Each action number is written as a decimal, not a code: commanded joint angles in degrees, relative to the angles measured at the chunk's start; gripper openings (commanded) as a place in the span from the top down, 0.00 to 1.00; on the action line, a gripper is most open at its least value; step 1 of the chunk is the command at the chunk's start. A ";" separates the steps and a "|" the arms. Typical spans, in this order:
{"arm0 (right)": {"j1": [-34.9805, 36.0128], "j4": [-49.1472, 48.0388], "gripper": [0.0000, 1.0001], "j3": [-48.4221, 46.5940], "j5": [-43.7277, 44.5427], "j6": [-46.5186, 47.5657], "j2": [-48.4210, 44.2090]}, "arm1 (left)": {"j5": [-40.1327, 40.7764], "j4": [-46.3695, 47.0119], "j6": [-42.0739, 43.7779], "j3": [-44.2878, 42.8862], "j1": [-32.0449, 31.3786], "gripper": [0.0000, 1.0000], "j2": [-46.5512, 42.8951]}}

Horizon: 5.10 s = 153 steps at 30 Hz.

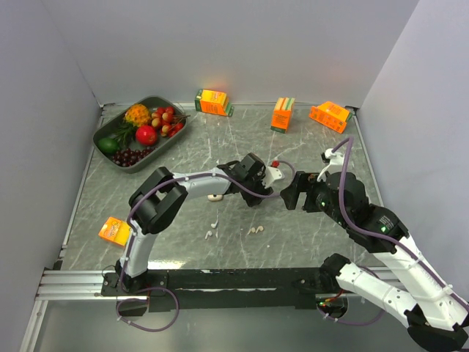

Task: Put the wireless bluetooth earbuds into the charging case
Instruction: Pick up the charging case at the center of the board, then open the charging case.

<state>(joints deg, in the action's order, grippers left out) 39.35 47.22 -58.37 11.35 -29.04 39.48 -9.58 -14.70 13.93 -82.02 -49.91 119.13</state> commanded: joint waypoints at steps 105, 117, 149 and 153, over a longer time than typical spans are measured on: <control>12.68 -13.56 0.01 -10.80 -21.63 7.42 31.36 | 13.45 52.32 -5.41 64.61 -15.48 0.99 -74.66; 12.06 -14.26 0.01 -10.01 -21.81 6.98 30.04 | 14.33 51.61 -5.58 65.41 -15.48 0.99 -75.98; 9.43 -15.85 0.01 -10.45 -30.34 5.22 30.30 | 16.53 50.56 -4.88 64.79 -15.57 0.99 -76.24; 9.43 -14.97 0.01 -9.57 -30.25 5.04 31.18 | 16.35 50.82 -4.79 64.62 -15.57 0.99 -76.59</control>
<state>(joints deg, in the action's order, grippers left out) 49.08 33.47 -68.10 -17.52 -23.29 69.97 6.09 34.41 9.26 -16.19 -65.17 42.98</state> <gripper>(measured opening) 0.993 0.583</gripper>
